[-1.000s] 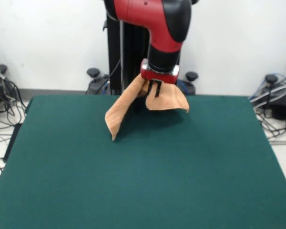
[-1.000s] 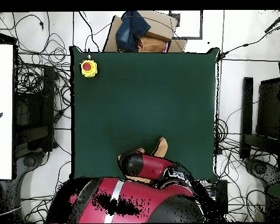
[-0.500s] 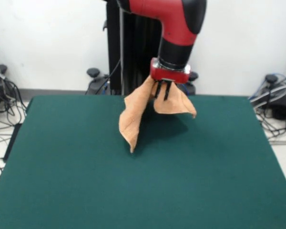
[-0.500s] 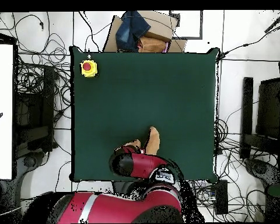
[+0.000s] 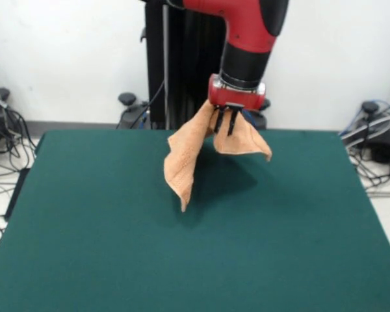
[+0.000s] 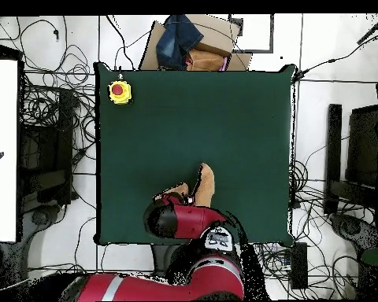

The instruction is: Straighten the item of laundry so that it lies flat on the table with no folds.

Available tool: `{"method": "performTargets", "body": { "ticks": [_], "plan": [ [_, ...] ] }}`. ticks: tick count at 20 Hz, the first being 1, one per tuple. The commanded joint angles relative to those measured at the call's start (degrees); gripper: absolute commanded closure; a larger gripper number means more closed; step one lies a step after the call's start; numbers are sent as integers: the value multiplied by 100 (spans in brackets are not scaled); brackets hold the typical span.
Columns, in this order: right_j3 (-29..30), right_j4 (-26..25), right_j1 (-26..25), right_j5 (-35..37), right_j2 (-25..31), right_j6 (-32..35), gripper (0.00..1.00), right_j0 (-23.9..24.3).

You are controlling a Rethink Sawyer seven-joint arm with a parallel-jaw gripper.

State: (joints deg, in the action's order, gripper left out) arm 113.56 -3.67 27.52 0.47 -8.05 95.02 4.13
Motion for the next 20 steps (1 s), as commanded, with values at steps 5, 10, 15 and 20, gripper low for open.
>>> {"method": "performTargets", "body": {
  "ticks": [5, 10, 15, 20],
  "plan": [
    [-521, -349, -63, -823, 373, 754, 100, 340],
    [-685, -362, -229, -881, 401, 691, 100, 333],
    [-875, -351, -492, -1075, 400, 699, 100, 316],
    [-1267, -298, -956, -1292, 373, 689, 100, 256]
  ]
}}
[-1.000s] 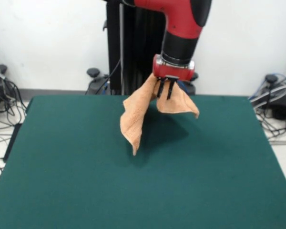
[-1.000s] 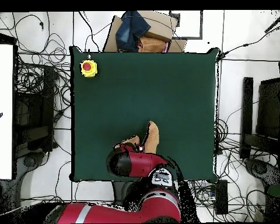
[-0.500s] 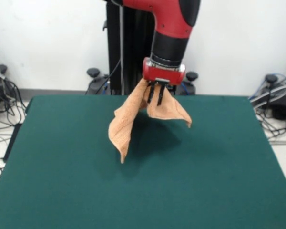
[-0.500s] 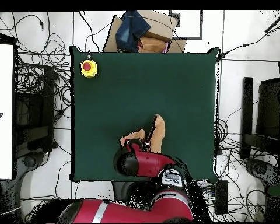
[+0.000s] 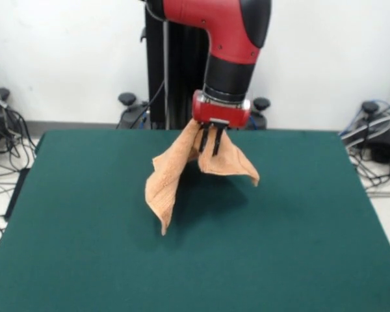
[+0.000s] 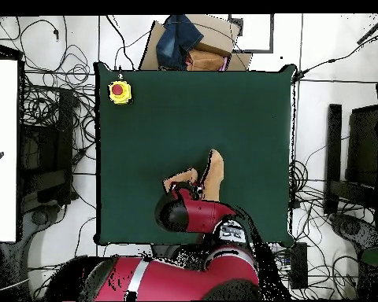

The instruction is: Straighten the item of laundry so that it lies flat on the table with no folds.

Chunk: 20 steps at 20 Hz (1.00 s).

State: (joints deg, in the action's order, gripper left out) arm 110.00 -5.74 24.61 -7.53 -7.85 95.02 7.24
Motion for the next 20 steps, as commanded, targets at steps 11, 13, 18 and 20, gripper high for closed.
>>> {"method": "performTargets", "body": {
  "ticks": [11, 13, 18, 20],
  "plan": [
    [-1531, -31, -1453, -986, 423, 784, 100, -111],
    [-1611, -98, -1559, -1067, 486, 778, 100, -49],
    [-1812, -217, -1740, -1095, 661, 750, 100, 88],
    [-1856, -253, -1792, -1133, 698, 759, 100, 117]
  ]
}}
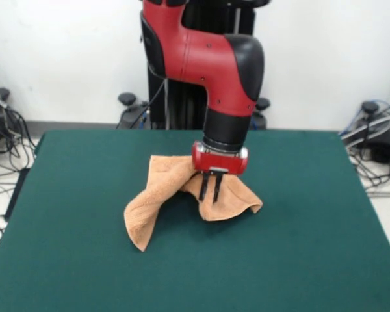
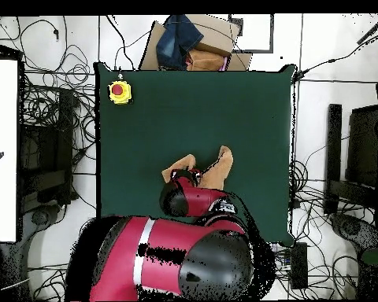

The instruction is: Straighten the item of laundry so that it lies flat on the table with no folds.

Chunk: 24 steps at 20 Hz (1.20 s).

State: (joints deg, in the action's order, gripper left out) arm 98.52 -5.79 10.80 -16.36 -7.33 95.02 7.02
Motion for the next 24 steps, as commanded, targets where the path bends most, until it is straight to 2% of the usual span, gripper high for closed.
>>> {"method": "performTargets", "body": {
  "ticks": [1, 7, 13, 24],
  "plan": [
    [-731, -276, -429, -261, 673, 759, 100, 150],
    [-980, -428, -635, -588, 731, 829, 100, 130],
    [-1284, -553, -920, -676, 1122, 1008, 100, 254],
    [-1049, 78, -905, -1000, 1209, 1376, 100, -103]
  ]
}}
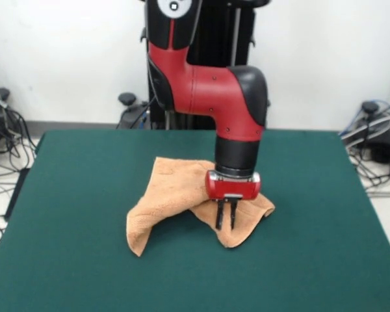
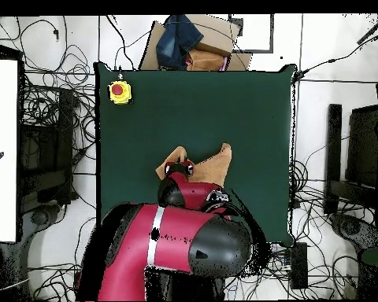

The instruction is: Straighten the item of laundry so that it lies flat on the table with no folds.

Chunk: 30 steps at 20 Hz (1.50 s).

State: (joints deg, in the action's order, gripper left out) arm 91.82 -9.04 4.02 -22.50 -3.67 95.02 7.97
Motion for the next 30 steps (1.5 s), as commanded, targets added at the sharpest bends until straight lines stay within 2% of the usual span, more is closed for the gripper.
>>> {"method": "performTargets", "body": {
  "ticks": [1, 6, 13, 19, 26, 30],
  "plan": [
    [-364, 434, -227, -423, 853, 1397, 100, -213],
    [-382, 439, -237, -467, 900, 1390, 100, -192],
    [-801, 341, -306, -454, 952, 1178, 100, -169],
    [-678, 749, -37, -232, 578, 1070, 100, -442],
    [-570, 947, 85, -382, 466, 1155, 100, -476],
    [-597, 923, -13, -495, 493, 1177, 100, -425]
  ]
}}
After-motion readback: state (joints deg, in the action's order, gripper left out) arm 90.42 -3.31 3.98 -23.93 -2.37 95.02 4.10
